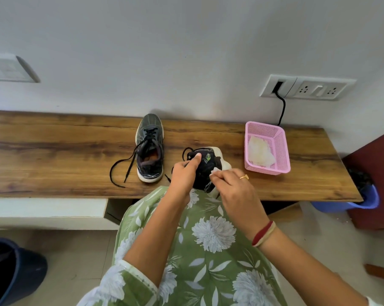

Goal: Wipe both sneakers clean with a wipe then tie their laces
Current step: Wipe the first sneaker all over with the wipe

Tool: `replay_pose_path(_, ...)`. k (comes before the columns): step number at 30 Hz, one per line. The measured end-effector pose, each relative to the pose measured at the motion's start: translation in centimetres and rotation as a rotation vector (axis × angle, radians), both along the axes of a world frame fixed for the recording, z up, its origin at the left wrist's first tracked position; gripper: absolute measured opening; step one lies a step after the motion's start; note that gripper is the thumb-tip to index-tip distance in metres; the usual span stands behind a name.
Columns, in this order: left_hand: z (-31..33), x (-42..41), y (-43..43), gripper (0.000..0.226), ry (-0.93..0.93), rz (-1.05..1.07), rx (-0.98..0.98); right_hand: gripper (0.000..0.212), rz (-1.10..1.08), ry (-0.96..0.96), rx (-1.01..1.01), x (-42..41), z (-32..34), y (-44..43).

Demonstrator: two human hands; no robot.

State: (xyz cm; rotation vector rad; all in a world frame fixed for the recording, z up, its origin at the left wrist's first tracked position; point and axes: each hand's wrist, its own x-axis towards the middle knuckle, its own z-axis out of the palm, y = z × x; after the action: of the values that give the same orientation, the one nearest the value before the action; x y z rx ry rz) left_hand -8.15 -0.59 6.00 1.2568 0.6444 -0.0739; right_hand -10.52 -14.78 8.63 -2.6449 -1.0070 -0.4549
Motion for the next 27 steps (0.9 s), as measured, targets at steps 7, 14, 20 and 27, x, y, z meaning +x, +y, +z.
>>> replay_pose_path(7, 0.2, 0.6, -0.7, 0.033, 0.010, 0.020, 0.004, 0.022, 0.062, -0.005, -0.080, -1.5, -0.5, 0.3)
replay_pose_path(14, 0.4, 1.0, -0.4, 0.033, 0.033, 0.028, 0.005, 0.025, -0.060, -0.081, -0.028, 0.6, 0.2, 0.2)
replay_pose_path(20, 0.4, 1.1, -0.8, 0.033, 0.032, 0.012, 0.019, 0.017, 0.141, -0.137, -0.197, -0.9, -1.3, -0.2)
replay_pose_path(27, 0.6, 1.1, -0.5, 0.041, 0.023, 0.022, -0.014, 0.022, 0.024, -0.087, -0.012, 0.4, 1.0, -0.1)
